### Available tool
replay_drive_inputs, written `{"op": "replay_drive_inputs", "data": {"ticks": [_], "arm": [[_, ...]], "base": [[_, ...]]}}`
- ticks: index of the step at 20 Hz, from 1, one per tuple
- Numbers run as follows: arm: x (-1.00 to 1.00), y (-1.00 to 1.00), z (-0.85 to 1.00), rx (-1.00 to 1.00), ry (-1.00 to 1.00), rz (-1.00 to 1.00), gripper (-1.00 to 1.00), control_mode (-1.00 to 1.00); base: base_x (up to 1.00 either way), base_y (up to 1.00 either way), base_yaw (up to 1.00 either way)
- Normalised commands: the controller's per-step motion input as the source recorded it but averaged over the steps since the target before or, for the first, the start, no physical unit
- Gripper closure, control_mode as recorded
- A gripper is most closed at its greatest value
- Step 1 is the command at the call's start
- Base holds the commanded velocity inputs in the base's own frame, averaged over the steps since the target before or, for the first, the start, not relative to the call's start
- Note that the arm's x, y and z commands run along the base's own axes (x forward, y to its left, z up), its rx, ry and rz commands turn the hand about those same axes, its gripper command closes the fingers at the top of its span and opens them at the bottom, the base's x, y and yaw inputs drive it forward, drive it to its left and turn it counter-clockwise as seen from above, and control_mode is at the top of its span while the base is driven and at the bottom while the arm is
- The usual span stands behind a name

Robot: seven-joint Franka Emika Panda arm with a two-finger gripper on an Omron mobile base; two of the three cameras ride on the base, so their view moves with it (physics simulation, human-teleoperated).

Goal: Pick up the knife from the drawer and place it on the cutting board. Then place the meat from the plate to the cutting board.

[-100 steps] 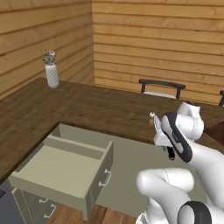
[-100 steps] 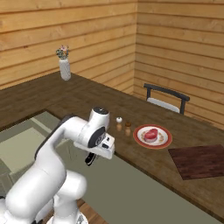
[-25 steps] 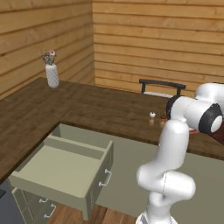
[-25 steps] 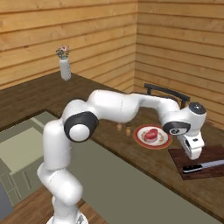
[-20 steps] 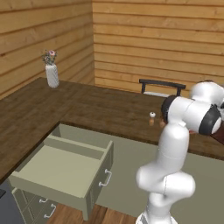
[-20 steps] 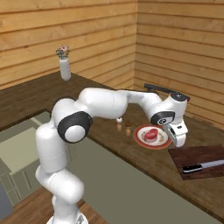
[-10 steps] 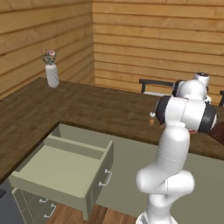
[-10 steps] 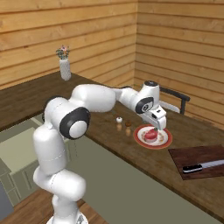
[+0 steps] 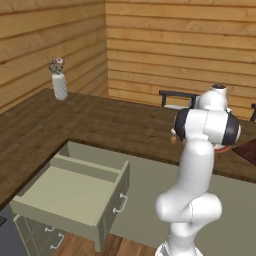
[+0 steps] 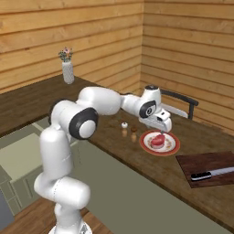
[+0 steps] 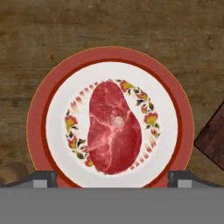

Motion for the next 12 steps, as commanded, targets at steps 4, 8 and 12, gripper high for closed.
{"op": "replay_drive_inputs", "data": {"ticks": [4,8,12], "arm": [[0.06,-0.01,-0.36,-0.03,0.01,0.11,-1.00,-1.00],[0.30,-0.19,-0.26,0.00,0.01,0.05,-1.00,-1.00],[0.28,-0.28,-0.19,0.00,0.02,0.03,-1.00,-1.00]], "base": [[0.00,0.00,0.00],[0.00,0.00,0.00],[0.00,0.00,0.00]]}}
